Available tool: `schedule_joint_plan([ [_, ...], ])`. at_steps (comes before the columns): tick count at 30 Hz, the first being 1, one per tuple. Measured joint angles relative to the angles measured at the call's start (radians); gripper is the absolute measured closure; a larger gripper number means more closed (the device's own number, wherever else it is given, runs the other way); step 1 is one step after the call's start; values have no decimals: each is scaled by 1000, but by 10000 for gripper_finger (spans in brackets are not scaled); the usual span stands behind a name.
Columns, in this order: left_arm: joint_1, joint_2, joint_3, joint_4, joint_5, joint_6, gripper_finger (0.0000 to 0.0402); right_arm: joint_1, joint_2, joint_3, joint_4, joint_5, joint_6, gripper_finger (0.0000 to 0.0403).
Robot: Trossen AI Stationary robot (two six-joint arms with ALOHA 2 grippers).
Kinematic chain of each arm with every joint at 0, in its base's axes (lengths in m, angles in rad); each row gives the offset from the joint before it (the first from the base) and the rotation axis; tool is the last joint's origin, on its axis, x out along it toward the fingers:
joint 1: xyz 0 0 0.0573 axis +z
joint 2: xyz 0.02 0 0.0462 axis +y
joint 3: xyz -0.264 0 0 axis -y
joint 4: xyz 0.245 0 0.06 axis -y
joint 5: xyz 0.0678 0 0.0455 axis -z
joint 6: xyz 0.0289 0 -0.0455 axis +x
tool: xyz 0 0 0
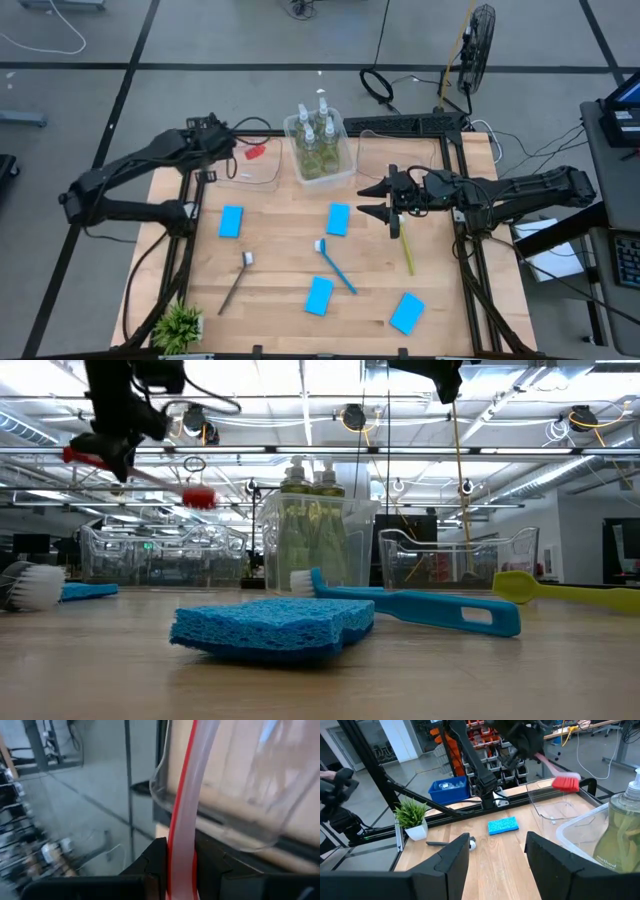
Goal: Pick & Place Kitchen Sink Supplies
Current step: Put the orange dish brush into the left transparent bin
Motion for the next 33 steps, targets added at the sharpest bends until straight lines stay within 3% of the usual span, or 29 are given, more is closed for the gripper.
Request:
schedule_joint_plan([
  [4,37,92,0,1,-66,79,336,0,0,0,0,0,0,222],
  [12,96,210,0,65,-60,213,336,0,0,0,0,0,0,226],
  [17,133,216,0,123,84,328,336,0,0,0,0,3,0,227],
  [21,160,216,0,132,107,360,336,0,0,0,0,4,0,227],
  [25,182,216,0,132,229,380,336,0,0,0,0,4,0,227],
  [33,193,216,-1,174,305,396,336,0,0,0,0,4,0,231],
])
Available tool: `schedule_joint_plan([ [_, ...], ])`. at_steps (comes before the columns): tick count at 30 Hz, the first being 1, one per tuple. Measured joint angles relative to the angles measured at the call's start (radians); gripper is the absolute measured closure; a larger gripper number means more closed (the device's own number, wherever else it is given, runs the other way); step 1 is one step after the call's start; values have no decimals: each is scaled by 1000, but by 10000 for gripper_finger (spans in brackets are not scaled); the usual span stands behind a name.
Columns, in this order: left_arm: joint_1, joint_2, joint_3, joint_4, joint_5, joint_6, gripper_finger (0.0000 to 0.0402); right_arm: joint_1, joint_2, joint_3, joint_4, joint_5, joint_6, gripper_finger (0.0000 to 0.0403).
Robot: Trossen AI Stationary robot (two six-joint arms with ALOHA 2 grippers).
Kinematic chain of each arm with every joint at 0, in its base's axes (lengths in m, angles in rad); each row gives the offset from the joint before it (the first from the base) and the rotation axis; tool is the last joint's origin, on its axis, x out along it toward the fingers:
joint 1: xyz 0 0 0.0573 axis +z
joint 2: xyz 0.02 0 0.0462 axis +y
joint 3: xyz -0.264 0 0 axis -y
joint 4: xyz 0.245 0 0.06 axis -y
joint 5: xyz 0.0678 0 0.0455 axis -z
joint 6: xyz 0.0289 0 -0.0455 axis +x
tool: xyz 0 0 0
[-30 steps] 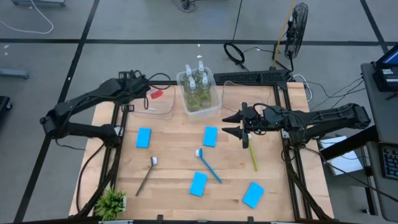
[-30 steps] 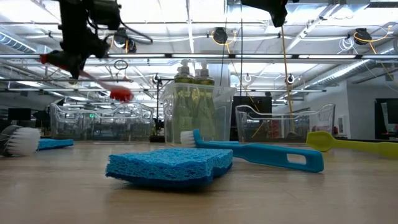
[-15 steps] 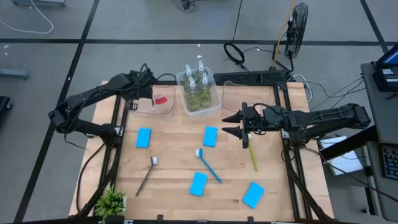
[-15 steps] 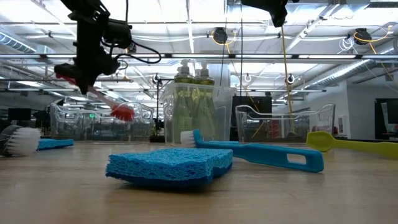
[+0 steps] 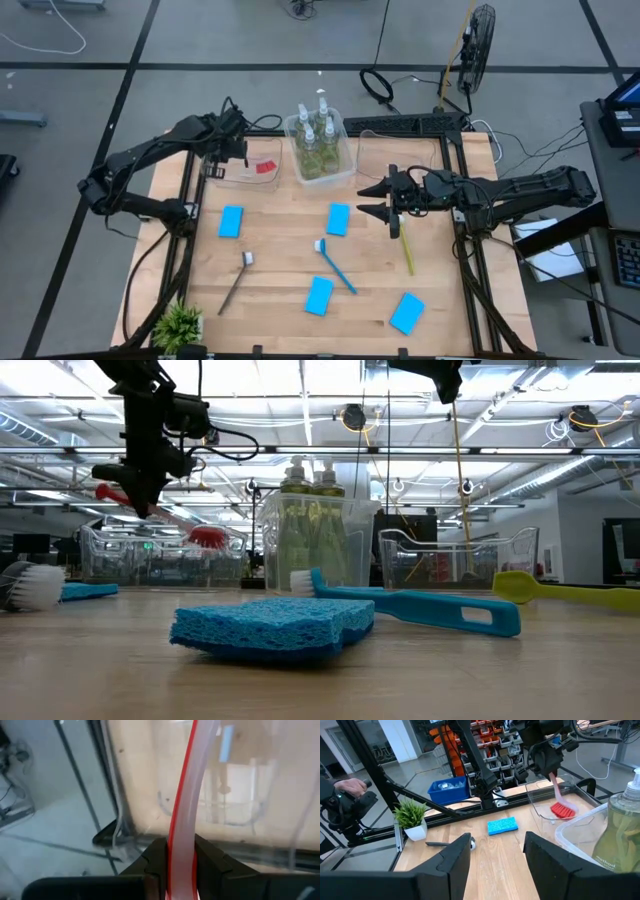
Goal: Pick & Place Kitchen Sink Supplies
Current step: Put the orange dish brush into the left transparent bin
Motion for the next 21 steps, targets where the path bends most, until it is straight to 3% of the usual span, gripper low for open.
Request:
schedule_joint_plan([
  [13,29,0,-102,89,-36,-11,333,0,0,0,0,0,1,232],
  [21,28,0,-119,150,-17,-5,274,0,0,0,0,0,1,232],
])
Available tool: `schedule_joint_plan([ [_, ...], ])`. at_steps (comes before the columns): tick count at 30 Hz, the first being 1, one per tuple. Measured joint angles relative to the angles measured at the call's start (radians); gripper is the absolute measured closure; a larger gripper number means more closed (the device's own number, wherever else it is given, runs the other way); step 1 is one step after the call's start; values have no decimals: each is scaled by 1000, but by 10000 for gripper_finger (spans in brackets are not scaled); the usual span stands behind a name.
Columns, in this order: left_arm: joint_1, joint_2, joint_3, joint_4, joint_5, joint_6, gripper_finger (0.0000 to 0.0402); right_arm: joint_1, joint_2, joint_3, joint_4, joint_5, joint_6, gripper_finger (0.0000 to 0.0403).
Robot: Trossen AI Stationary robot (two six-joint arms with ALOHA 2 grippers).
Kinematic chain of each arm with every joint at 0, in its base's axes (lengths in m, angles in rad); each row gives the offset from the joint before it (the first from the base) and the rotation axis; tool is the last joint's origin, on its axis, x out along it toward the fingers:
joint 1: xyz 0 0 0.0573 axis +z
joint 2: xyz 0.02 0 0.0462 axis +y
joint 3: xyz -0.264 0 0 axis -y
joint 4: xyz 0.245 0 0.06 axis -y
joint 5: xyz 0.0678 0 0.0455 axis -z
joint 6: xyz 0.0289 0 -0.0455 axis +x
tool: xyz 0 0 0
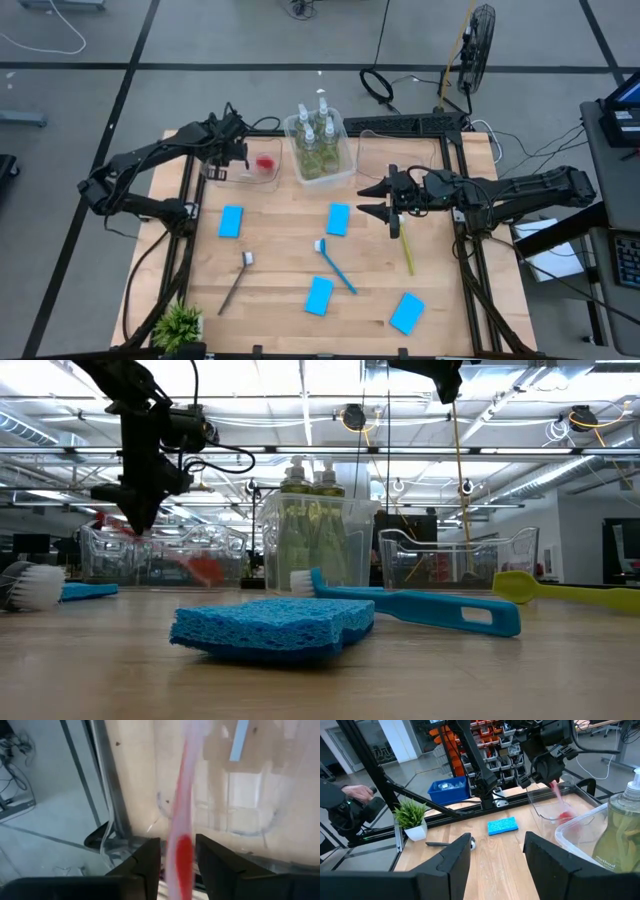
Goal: Pick & Place Kitchen Sink Supplies
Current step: Put the orange dish brush into the left transparent bin, then put the gray dish brush into the left transparent bin
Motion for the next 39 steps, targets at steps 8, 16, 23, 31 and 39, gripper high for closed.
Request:
schedule_joint_plan([
  [8,0,0,0,0,-5,-6,247,0,0,0,1,0,0,232],
  [16,-64,-50,54,-26,-227,-132,201,0,0,0,1,0,19,232],
  [23,-213,-105,165,-202,-209,-530,174,0,0,0,0,0,19,232],
  [31,-406,-108,261,-380,56,-1064,172,0,0,0,0,0,0,232],
  [39,-594,-106,261,-389,291,-1451,172,0,0,0,-1,0,-9,232],
])
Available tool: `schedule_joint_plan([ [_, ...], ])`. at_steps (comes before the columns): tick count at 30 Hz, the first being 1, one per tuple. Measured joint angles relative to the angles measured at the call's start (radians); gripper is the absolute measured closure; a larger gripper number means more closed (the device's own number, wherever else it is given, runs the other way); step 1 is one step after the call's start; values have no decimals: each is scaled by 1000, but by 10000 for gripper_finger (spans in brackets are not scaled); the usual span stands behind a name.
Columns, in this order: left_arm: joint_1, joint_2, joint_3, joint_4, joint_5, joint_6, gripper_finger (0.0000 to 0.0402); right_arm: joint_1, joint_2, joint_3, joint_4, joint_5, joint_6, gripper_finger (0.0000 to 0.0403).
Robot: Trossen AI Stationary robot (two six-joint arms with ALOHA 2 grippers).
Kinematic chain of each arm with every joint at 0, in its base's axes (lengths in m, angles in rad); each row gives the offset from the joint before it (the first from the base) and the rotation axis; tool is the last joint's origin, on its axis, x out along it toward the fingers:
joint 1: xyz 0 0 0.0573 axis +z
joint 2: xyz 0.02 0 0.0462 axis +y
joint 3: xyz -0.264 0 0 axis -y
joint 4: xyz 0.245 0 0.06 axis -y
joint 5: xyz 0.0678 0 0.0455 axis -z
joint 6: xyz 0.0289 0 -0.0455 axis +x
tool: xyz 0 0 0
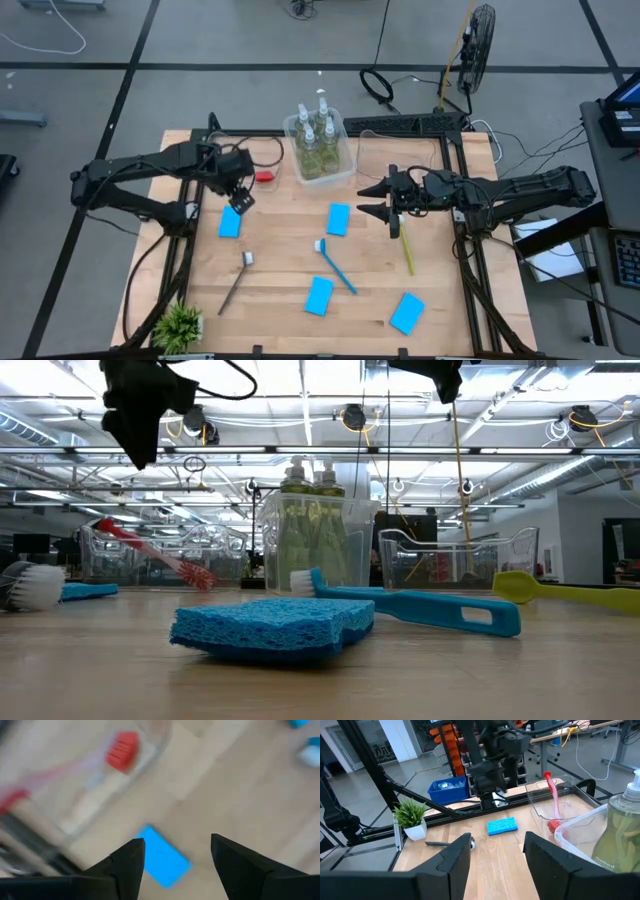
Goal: Pick & Place Kitchen Sink Supplies
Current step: Put the gray dish brush into the left transparent bin
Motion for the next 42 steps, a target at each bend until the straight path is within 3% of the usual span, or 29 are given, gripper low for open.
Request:
schedule_joint_plan([
  [6,-148,0,0,1,113,-357,172,0,0,0,0,0,-27,232],
  [11,-272,14,0,3,125,-633,172,0,0,0,0,0,-58,232],
  [15,-371,51,1,12,126,-769,172,0,0,0,-2,0,-84,232],
  [22,-523,180,-1,16,126,-845,172,0,0,0,-31,-3,-101,232],
  [34,-676,430,-3,13,135,-896,172,0,0,0,-68,-4,-99,232],
  [42,-752,470,-93,119,194,-999,172,0,0,0,-69,-7,-97,232],
])
